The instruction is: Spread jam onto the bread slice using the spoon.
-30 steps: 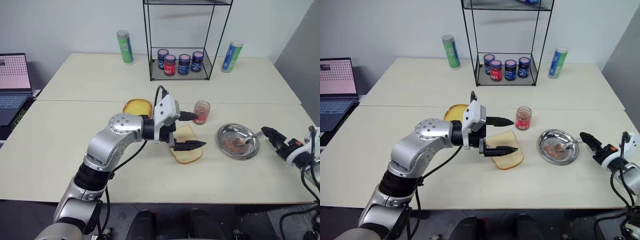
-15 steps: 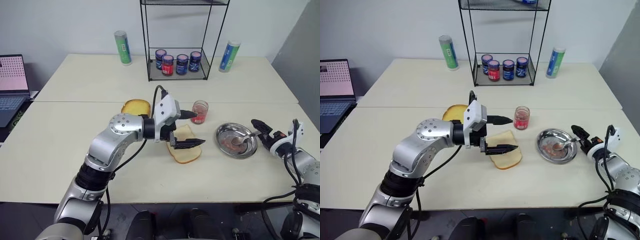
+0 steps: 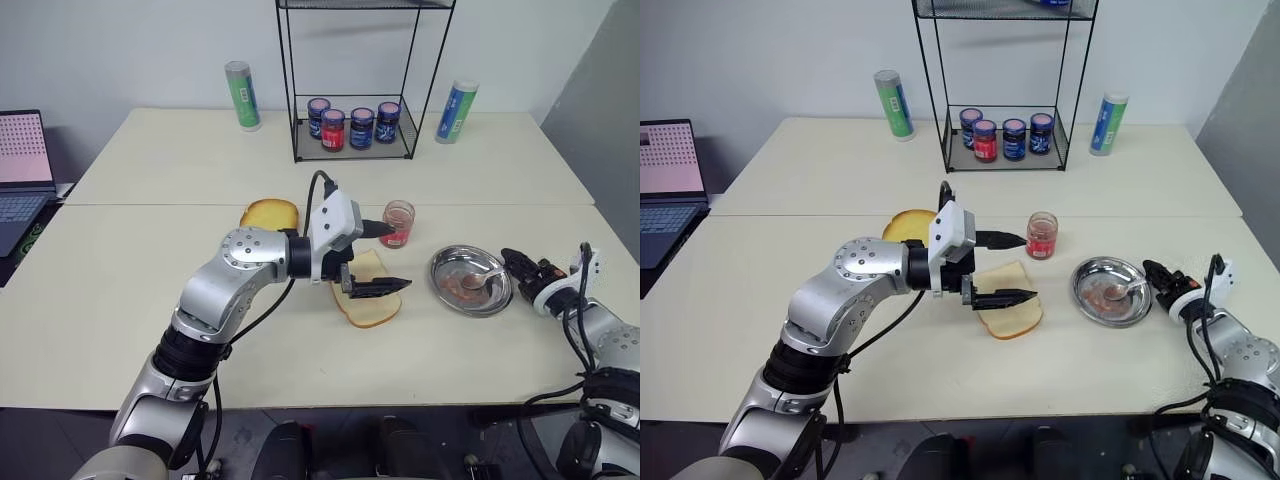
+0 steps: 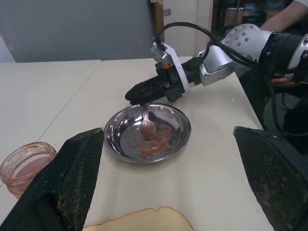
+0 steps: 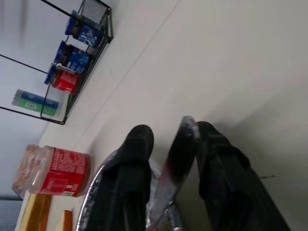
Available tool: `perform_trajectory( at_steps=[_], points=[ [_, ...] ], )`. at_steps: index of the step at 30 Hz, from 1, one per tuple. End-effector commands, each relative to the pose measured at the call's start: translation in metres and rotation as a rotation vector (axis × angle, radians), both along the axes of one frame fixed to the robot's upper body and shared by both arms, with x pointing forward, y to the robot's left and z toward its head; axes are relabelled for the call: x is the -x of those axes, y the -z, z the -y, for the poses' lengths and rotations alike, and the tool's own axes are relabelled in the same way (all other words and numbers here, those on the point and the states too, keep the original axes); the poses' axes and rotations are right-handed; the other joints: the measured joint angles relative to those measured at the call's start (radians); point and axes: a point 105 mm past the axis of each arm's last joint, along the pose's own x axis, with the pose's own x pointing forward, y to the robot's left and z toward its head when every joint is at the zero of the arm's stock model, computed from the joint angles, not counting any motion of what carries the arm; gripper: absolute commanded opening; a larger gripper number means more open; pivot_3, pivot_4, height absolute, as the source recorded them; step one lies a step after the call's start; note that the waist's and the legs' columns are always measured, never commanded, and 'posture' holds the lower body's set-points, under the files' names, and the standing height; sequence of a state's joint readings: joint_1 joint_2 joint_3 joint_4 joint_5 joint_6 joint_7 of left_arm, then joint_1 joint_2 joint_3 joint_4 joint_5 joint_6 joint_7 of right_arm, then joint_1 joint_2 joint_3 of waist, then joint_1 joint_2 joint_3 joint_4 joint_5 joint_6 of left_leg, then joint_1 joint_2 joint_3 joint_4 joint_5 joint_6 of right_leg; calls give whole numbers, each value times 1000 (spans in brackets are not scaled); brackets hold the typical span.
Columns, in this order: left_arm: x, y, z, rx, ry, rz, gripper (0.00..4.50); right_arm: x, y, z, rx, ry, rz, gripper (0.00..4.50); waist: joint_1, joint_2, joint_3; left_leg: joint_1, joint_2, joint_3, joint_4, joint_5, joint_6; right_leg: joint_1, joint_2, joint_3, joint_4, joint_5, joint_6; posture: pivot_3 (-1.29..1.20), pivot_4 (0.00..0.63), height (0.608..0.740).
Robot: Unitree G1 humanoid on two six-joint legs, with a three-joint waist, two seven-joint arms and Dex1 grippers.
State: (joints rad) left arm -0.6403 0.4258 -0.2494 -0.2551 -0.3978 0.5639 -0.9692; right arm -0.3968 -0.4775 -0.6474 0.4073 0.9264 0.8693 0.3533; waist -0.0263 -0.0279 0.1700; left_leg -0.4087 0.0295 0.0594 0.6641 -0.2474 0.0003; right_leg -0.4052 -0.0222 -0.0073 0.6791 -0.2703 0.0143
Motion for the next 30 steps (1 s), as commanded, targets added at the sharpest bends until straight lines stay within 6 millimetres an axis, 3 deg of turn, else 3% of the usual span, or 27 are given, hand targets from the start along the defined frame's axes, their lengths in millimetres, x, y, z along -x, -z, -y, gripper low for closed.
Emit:
perform_trajectory(
  at_steps=[1,3,8,13,17,22,25,30],
  points=[
    [-1,-10,0,16,1,46,4500,5,-16,3,-15,-2,72,571,0,0,0,0,0,0,0,0,0,0,0,0,0,0,0,0,150,740],
    [-2,-10,-1,15,-2,46,4500,8,-18,4,-19,-2,78,52,0,0,0,0,0,0,0,0,0,0,0,0,0,0,0,0,150,740],
    [-7,-11,-8,24,-38,37,4500,11,-34,-8,21,-57,125,52,0,0,0,0,0,0,0,0,0,0,0,0,0,0,1,0,150,740],
    [-14,-8,-34,45,-146,-19,4500,7,-95,-37,115,-135,292,52,-9,2,1,0,1,0,-1,0,0,-1,0,1,0,-1,2,0,150,740],
    [-25,-6,-56,77,-260,-49,4500,-8,-145,-70,193,-170,412,52,-8,3,1,0,2,0,-1,0,0,-1,1,0,1,-2,3,0,150,740],
    [-34,-10,-63,145,-318,-74,4500,-33,-168,-114,374,-243,482,52,1,3,2,-1,1,-1,-1,0,0,-2,0,-1,-1,-1,2,0,150,740],
    [-36,-9,-62,154,-329,-79,4500,-47,-177,-128,439,-244,526,52,4,3,2,-3,-1,0,-1,0,0,-2,-1,-1,-1,0,0,0,150,740],
    [-34,-8,-59,157,-337,-75,4500,-64,-167,-138,557,-267,530,52,9,2,2,-8,-1,-1,0,0,0,-6,-2,-2,-2,0,0,0,150,740]
  ],
)
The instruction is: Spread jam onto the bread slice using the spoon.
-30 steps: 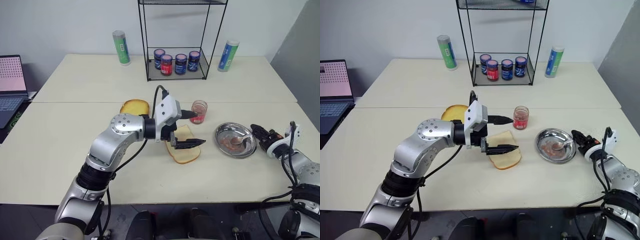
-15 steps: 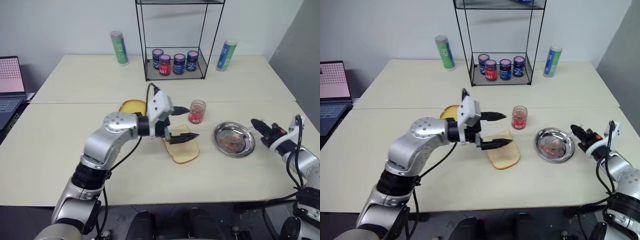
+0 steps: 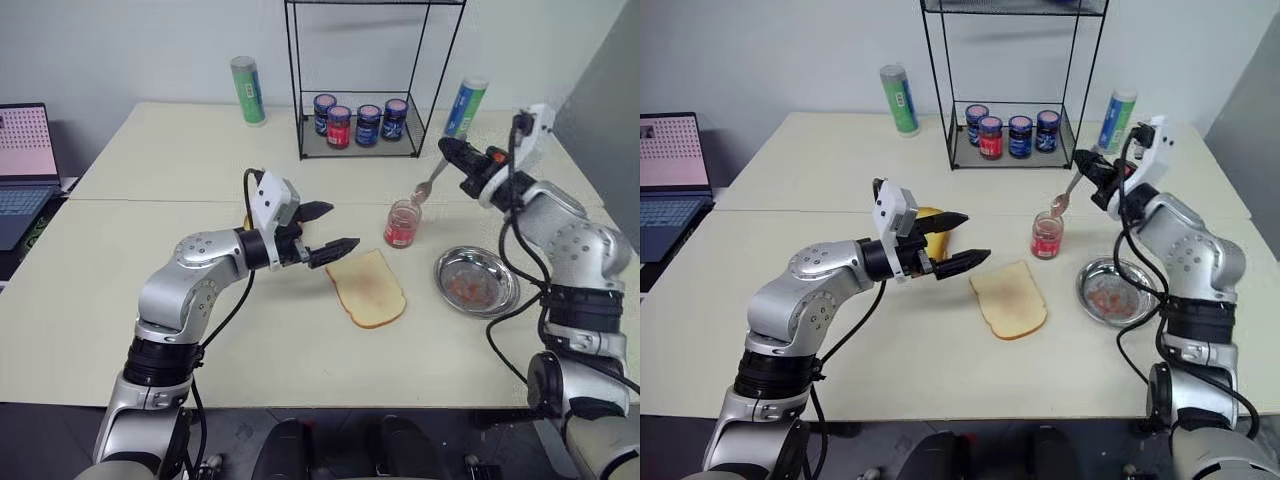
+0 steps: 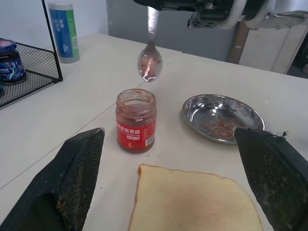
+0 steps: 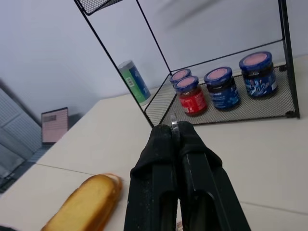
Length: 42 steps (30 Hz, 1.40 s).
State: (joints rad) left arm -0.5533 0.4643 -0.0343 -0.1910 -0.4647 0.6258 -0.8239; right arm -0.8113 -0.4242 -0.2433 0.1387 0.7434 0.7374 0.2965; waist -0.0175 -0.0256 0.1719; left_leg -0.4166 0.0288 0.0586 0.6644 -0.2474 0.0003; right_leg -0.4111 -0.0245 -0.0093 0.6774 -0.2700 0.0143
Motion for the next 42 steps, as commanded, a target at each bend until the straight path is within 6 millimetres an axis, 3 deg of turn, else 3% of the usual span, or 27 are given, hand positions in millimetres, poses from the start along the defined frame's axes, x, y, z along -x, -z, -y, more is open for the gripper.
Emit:
perform_trajectory(
  at_steps=[1,8,16,22,27,30,38,42],
  points=[
    [4,-10,4,19,2,42,4500,-8,-1,-4,99,-1,63,52,0,0,0,0,0,0,0,0,0,0,0,0,0,0,0,0,150,740],
    [3,-11,3,14,-11,48,4500,-18,21,-13,233,28,81,52,-1,0,0,0,1,0,-1,0,0,-1,-3,0,1,0,0,0,150,740],
    [3,-12,5,11,-5,52,4500,-11,47,-44,498,17,203,52,-6,0,0,0,1,0,-1,0,0,-1,-3,0,1,0,0,0,150,740],
    [3,-12,6,7,6,53,4500,-8,82,-54,622,16,183,52,-8,0,0,0,1,0,-1,0,0,-1,-3,0,1,0,0,0,150,740],
    [4,-12,6,5,9,53,4500,-9,97,-53,550,26,79,52,-9,-1,0,2,1,0,0,0,-1,0,-3,0,2,0,0,0,150,740],
    [3,-11,6,3,9,52,4500,-11,98,-52,421,35,-6,52,-9,-1,-1,3,1,0,0,0,-1,1,-3,0,2,0,0,0,150,740],
    [0,-9,8,4,2,61,4500,-17,74,-43,62,69,-152,52,-10,-1,-1,3,1,-1,-1,0,-1,1,-4,-1,2,0,0,0,150,740],
    [-1,-10,9,7,2,64,4500,-20,63,-39,-32,77,-181,52,-10,-1,-1,2,1,0,-1,0,-1,0,-4,0,2,0,-1,0,150,740]
  ],
)
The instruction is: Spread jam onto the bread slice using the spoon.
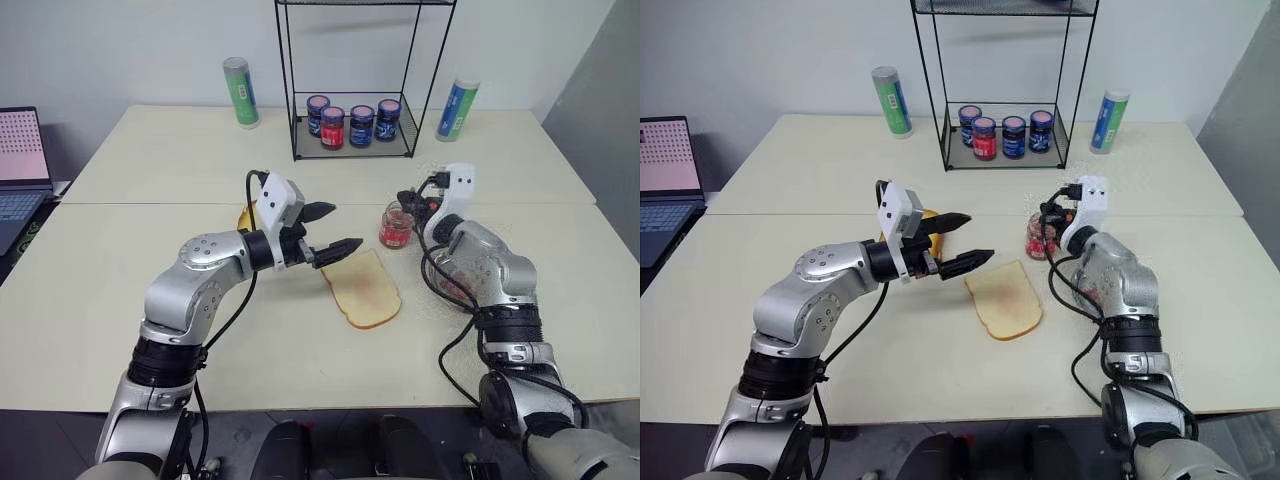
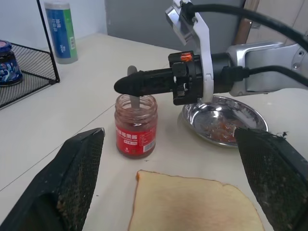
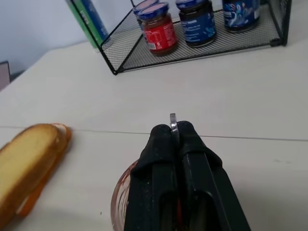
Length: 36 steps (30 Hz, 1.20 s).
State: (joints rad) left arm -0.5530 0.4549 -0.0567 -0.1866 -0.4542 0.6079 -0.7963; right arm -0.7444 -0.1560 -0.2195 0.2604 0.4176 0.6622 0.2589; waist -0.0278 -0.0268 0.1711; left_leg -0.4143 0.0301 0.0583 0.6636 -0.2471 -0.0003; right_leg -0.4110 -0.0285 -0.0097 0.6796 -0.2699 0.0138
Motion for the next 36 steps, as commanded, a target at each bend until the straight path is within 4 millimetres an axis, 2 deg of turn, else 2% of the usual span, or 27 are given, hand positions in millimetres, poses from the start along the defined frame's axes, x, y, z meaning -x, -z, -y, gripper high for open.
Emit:
perform_trajectory(
  at_steps=[1,7,25,31,36],
  points=[
    [0,-12,5,11,15,58,4500,-2,-27,2,-120,8,21,52,0,0,0,0,0,0,0,0,0,0,0,0,0,0,0,0,150,740],
    [0,-12,5,11,19,59,4500,-3,-42,12,-248,47,2,52,0,0,0,0,0,0,0,0,0,0,0,0,0,0,0,0,150,740],
    [0,-12,4,0,30,66,4500,-1,-65,57,-492,162,-21,52,0,0,0,-1,0,0,0,0,0,-1,0,0,0,0,0,0,150,740],
    [0,-12,4,-6,35,67,4500,-1,-67,64,-621,176,-44,52,0,0,0,-1,0,0,-1,0,0,-1,0,0,-1,0,0,0,150,740],
    [6,-11,-4,-36,64,61,4500,7,-80,62,-719,131,-19,52,-2,0,0,-1,0,0,-1,0,0,-1,0,0,-1,0,0,0,150,740]
  ],
)
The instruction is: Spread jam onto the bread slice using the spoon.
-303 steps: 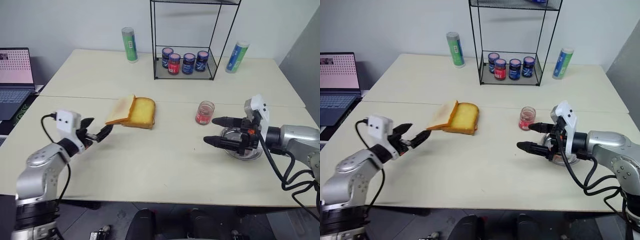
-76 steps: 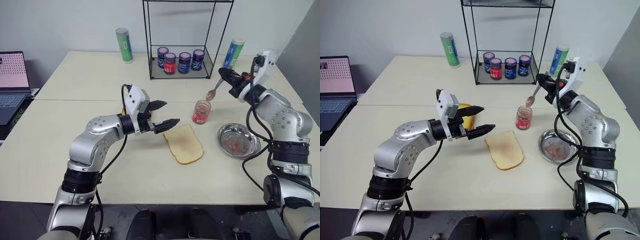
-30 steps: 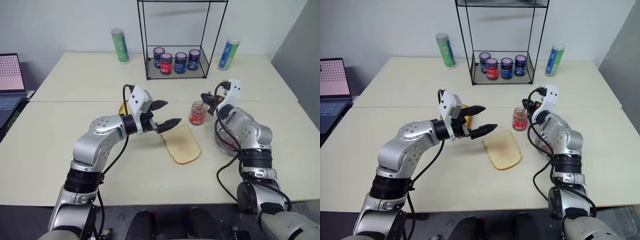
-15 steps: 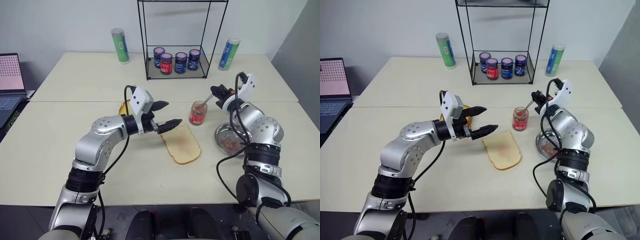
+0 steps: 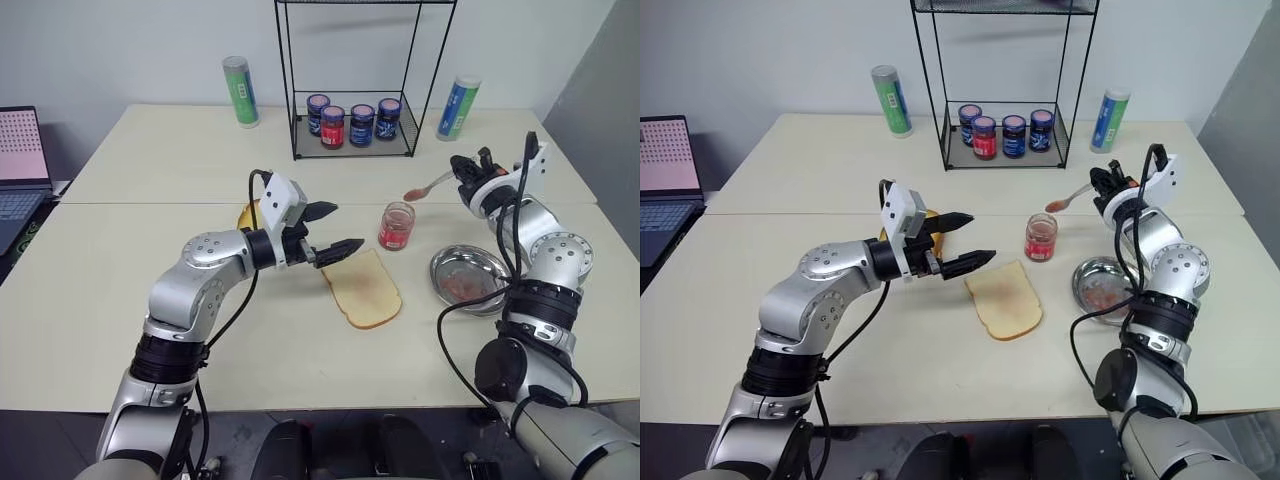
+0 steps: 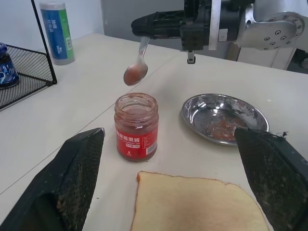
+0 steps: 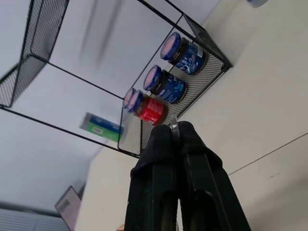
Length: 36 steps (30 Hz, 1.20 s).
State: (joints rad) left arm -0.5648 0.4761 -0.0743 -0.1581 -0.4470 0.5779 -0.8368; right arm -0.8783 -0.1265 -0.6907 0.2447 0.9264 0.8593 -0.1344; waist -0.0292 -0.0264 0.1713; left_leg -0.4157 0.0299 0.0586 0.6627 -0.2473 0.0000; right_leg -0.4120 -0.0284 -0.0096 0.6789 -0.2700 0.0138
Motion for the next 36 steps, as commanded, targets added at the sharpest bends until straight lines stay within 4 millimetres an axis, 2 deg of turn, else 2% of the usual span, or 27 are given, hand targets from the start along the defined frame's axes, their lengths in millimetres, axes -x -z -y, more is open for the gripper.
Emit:
perform_trajectory(
  at_steps=[1,3,5,8,12,18,24,28,32,36],
  points=[
    [9,-11,-6,-19,43,44,4500,11,-34,-5,-32,-41,116,52,-1,0,0,0,0,0,0,0,0,0,0,0,0,0,0,0,150,740],
    [14,-7,-11,-41,61,26,4500,19,-41,-14,21,-86,145,52,-1,1,0,0,0,0,0,0,0,0,0,0,0,0,0,0,150,740],
    [24,-3,-22,-70,85,-5,4500,40,-51,-38,187,-200,210,52,-3,1,1,-1,0,1,-1,0,0,-2,0,1,0,0,0,0,150,740],
    [35,-1,-29,-89,109,-34,4500,58,-51,-58,325,-285,247,52,-3,1,1,-3,1,1,-2,0,0,-4,0,1,0,-1,-1,0,150,740],
    [50,8,-36,-113,130,-83,4500,84,-33,-88,488,-393,269,52,-2,1,1,-2,1,0,-2,0,0,-3,0,0,0,-2,-2,0,150,740],
    [54,17,-32,-124,123,-92,4500,94,-2,-116,708,-451,281,52,-1,1,1,-2,0,0,-1,0,0,-3,0,0,0,-2,-2,0,150,740],
    [58,21,-30,-127,119,-100,4500,92,11,-120,889,-436,349,52,0,1,1,-2,0,0,-1,0,0,-3,1,0,0,-2,-1,0,150,740],
    [61,23,-31,-130,120,-110,4500,92,15,-121,925,-441,374,52,0,0,1,-2,0,0,-1,0,0,-3,1,0,0,-2,-1,0,150,740],
    [65,26,-33,-143,141,-132,4500,90,12,-123,908,-434,387,52,0,0,1,-2,0,0,-1,0,0,-3,1,-1,0,-2,-1,0,150,740],
    [71,33,-39,-187,158,-155,4500,83,9,-122,787,-400,333,52,-2,0,1,-2,1,-1,-1,0,0,-3,1,0,0,-2,-2,0,150,740]
  ],
)
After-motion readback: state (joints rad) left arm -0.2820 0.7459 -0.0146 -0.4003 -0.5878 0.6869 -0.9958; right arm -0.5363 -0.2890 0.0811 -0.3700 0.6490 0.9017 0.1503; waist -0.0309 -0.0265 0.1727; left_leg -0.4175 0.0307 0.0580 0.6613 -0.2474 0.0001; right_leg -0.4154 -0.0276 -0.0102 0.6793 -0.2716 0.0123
